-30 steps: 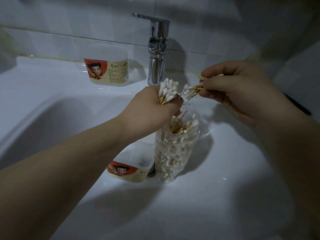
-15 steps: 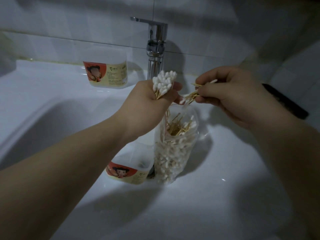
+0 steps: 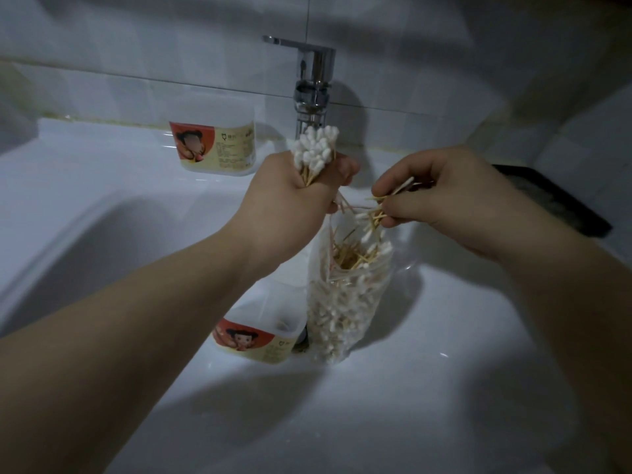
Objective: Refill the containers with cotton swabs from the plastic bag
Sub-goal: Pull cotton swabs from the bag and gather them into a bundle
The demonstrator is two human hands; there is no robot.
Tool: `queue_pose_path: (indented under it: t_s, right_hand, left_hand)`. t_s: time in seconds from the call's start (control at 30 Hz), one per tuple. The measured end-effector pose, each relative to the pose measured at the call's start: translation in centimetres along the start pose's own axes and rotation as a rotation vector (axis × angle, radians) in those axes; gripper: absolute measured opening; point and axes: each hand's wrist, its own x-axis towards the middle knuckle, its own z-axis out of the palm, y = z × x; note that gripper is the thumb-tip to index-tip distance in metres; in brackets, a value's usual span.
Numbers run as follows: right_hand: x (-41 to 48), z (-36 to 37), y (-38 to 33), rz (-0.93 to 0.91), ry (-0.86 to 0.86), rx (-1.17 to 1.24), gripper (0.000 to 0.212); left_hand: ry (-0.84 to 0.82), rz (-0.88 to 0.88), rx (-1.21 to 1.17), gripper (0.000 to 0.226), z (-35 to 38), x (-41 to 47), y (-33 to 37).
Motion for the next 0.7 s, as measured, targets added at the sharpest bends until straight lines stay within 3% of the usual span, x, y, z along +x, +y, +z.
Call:
queue_pose_path:
  t_s: [0.7]
  right_hand:
    - [-0.19, 0.73, -0.15, -0.001, -0.039, -0.075, 0.022]
  left_hand:
    - [0.022, -0.047, -0.061, 0.028, 0.10, -0.01, -0.02]
